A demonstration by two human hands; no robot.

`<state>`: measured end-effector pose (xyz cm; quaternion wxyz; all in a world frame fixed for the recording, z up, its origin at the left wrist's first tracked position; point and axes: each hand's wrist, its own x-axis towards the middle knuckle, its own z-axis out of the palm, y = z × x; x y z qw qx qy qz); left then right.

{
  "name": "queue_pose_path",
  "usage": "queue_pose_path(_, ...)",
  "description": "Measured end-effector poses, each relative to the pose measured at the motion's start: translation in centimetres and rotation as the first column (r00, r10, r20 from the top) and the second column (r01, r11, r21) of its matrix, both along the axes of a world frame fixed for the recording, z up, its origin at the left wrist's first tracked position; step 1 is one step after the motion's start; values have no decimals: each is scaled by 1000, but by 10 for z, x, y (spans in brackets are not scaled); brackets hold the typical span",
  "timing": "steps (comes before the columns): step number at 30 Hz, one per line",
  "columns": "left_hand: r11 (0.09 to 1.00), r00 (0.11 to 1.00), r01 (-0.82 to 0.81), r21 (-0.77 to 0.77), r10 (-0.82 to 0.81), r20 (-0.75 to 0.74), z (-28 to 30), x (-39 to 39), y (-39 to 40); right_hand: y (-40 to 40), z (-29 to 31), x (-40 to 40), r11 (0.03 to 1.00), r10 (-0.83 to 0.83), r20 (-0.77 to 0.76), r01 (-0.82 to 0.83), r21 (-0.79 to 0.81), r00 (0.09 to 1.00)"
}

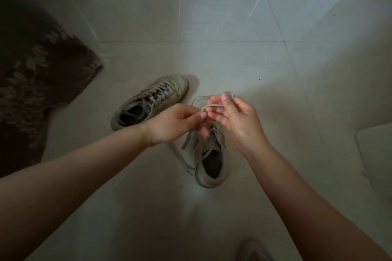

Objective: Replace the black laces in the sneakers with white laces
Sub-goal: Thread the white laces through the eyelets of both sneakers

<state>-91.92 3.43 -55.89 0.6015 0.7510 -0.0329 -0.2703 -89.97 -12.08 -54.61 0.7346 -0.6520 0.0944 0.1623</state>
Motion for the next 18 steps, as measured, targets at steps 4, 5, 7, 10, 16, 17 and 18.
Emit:
queue_pose_path(4,992,998,46,121,-51,37,-10,-4,7,-7,2,6,984,-140,-59,146,105,988)
queue_pose_path(5,976,994,88,201,-100,49,-14,-5,9,-8,2,7,971,-176,-79,186,147,981)
queue_pose_path(7,900,977,143,411,-195,89,-28,-9,14,-10,3,9,941,-238,-115,258,220,964)
queue_pose_path(10,783,961,146,604,-257,100,-39,-14,18,-10,1,10,927,-261,-132,287,243,956)
queue_pose_path(16,704,965,113,701,-247,92,-43,-13,13,-13,0,13,944,-215,-153,246,220,964)
queue_pose_path(17,719,971,107,687,-223,82,-44,-12,12,-14,0,14,947,-207,-154,238,217,966)
queue_pose_path(18,731,977,101,675,-202,72,-45,-11,11,-14,1,16,947,-209,-154,239,215,966)
